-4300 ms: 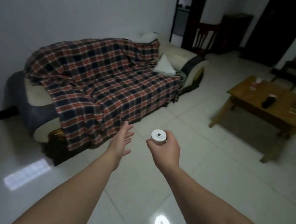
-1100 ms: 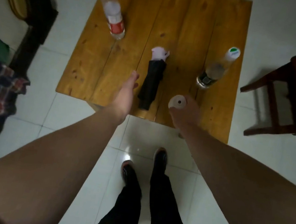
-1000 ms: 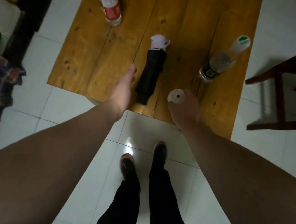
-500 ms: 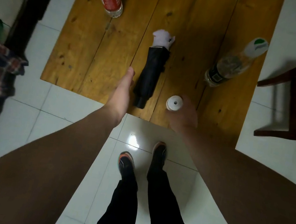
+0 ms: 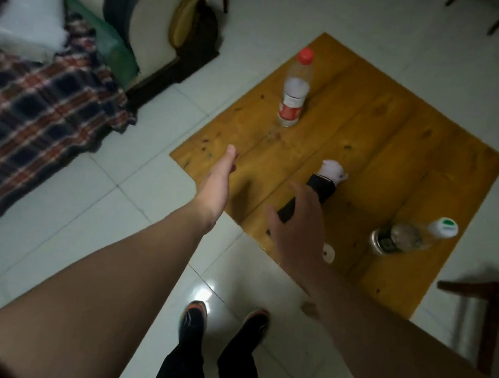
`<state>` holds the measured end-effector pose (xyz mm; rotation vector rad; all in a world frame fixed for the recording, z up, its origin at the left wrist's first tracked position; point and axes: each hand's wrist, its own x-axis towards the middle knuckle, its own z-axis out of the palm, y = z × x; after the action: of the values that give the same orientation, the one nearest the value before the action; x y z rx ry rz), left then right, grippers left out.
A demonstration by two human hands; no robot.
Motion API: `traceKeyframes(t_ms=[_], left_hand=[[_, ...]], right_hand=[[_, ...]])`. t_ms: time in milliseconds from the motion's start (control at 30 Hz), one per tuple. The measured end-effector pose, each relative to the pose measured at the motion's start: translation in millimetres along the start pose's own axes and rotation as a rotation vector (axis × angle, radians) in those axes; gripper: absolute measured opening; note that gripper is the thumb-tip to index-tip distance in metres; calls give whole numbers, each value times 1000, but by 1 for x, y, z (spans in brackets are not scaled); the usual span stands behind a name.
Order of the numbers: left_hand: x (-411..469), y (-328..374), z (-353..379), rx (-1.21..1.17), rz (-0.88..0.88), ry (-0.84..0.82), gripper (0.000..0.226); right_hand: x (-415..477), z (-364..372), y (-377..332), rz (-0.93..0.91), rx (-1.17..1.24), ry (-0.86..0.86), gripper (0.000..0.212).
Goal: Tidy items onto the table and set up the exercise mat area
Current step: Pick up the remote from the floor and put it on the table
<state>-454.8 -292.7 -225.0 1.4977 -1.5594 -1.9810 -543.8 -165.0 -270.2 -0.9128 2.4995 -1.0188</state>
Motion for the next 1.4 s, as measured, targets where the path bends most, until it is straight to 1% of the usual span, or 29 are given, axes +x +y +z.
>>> traceKeyframes(t_ms=[67,200,333,433,533,700,833,933,1033,1133,1267,1333,1400], left_hand=[[-10,-6,-16,-101,15,52,71],[-38,-19,-53,-241,40,156,63],[-80,-41,-108,-313,67,297,63],[-130,-77,-159,-384,42,443,62],[-195,-119,-208,-454,22,589,62],[-323,-174,-273,-607,21,873,58],[-424,-211,-310,-726,40,1102,59],[-481,-238,-326,-839,37,1248,60],[-523,-257,-334,-918,49,1360,61],[-554,-269,-339,-964,64,1488,61],[-592,-291,-339,-995,3,1629,59],[-617,-305,-335,-1013,-42,1723,59],[-639,-319,-332,-1054,-79,1795,59]], right_hand=[[8,8,-35,-67,73,-68,51],[-7,32,-83,-18,186,-128,44],[-53,62,-115,-72,207,-261,44],[-104,87,-136,-73,202,-382,41],[-163,110,-159,-88,194,-574,43],[-265,139,-231,-13,205,-964,49],[-357,157,-295,-128,189,-1231,52],[-421,163,-327,-218,166,-1385,54],[-472,173,-349,-312,122,-1537,54],[-512,188,-366,-408,50,-1678,59],[-545,213,-377,-561,-96,-1891,65],[-565,224,-379,-583,-157,-1963,71],[-585,227,-379,-570,-198,-1995,73]])
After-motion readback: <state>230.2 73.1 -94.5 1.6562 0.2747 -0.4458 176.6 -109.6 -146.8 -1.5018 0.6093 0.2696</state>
